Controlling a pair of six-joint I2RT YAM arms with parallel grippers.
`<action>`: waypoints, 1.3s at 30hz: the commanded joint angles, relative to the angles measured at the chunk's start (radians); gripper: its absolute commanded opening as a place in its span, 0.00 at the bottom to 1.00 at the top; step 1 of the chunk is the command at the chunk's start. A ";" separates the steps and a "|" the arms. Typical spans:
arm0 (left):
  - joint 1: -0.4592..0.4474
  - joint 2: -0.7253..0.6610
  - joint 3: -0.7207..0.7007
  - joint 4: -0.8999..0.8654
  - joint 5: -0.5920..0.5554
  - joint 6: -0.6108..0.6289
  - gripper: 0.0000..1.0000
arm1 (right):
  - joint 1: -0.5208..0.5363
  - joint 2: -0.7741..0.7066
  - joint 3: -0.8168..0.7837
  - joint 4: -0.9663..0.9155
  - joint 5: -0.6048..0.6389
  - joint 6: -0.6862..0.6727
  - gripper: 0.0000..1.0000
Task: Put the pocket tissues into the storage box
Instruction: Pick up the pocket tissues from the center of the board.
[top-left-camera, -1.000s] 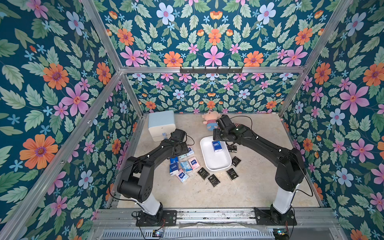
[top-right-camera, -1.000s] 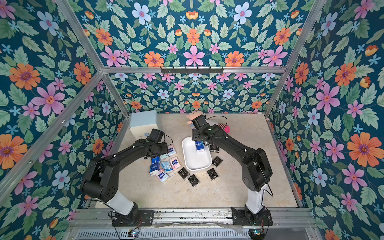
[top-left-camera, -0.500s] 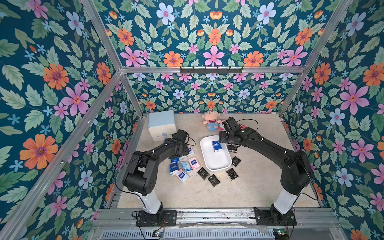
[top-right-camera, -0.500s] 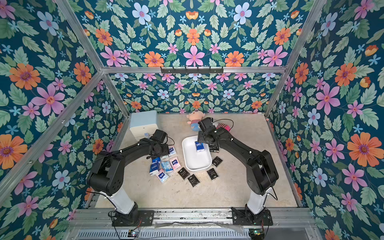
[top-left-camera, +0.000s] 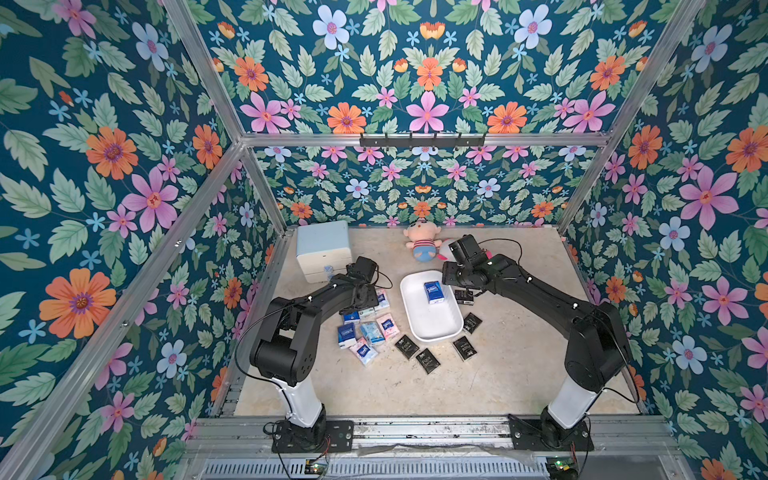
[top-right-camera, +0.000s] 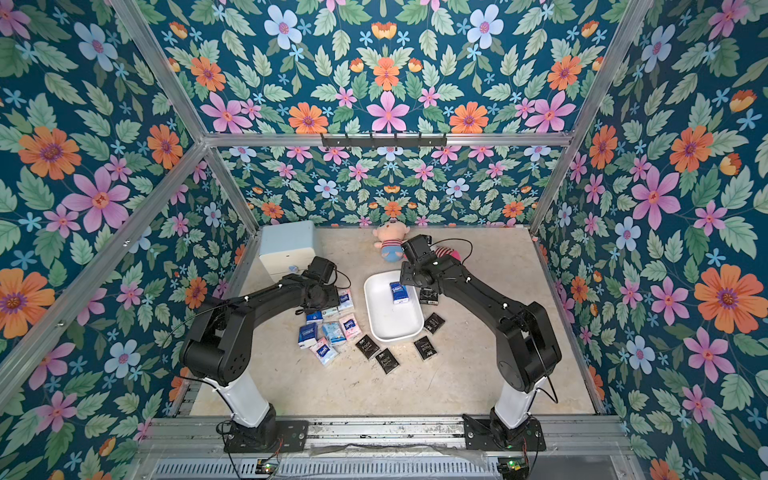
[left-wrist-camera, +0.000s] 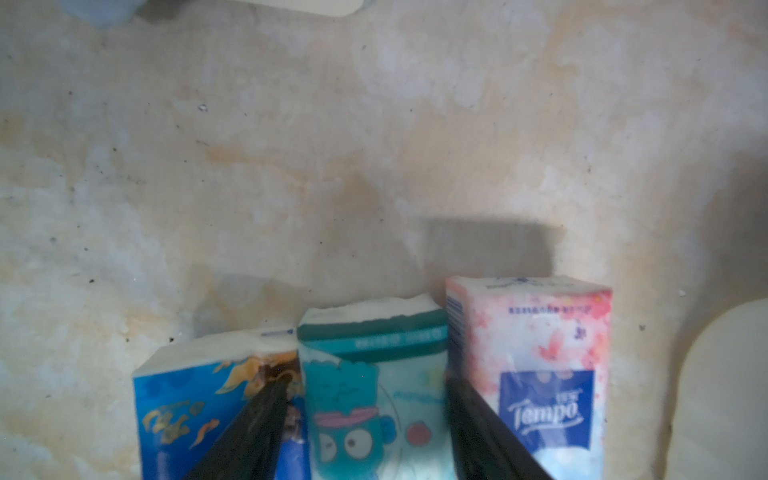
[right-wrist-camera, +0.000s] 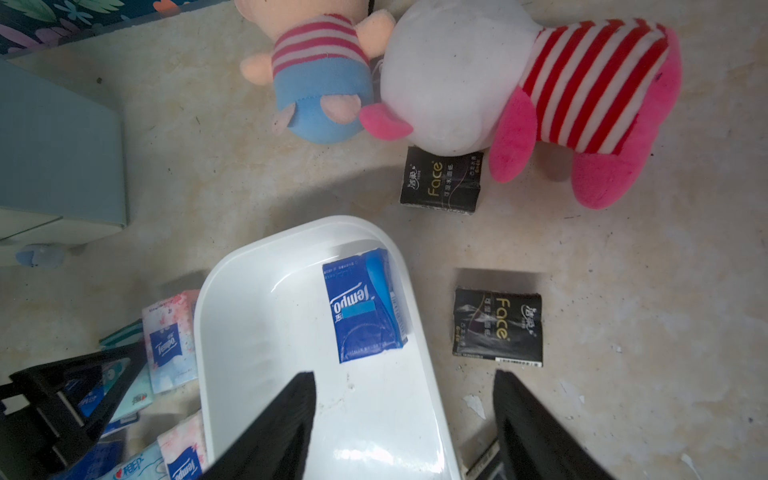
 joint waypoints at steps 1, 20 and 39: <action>-0.002 0.009 0.005 -0.010 0.032 0.005 0.66 | 0.001 -0.010 0.006 -0.015 0.007 0.008 0.72; -0.022 0.015 0.012 -0.030 0.024 -0.002 0.69 | 0.001 0.003 -0.006 -0.016 -0.002 0.009 0.72; -0.022 -0.013 -0.049 -0.013 -0.007 -0.003 0.67 | 0.001 0.063 0.039 -0.033 -0.031 -0.005 0.72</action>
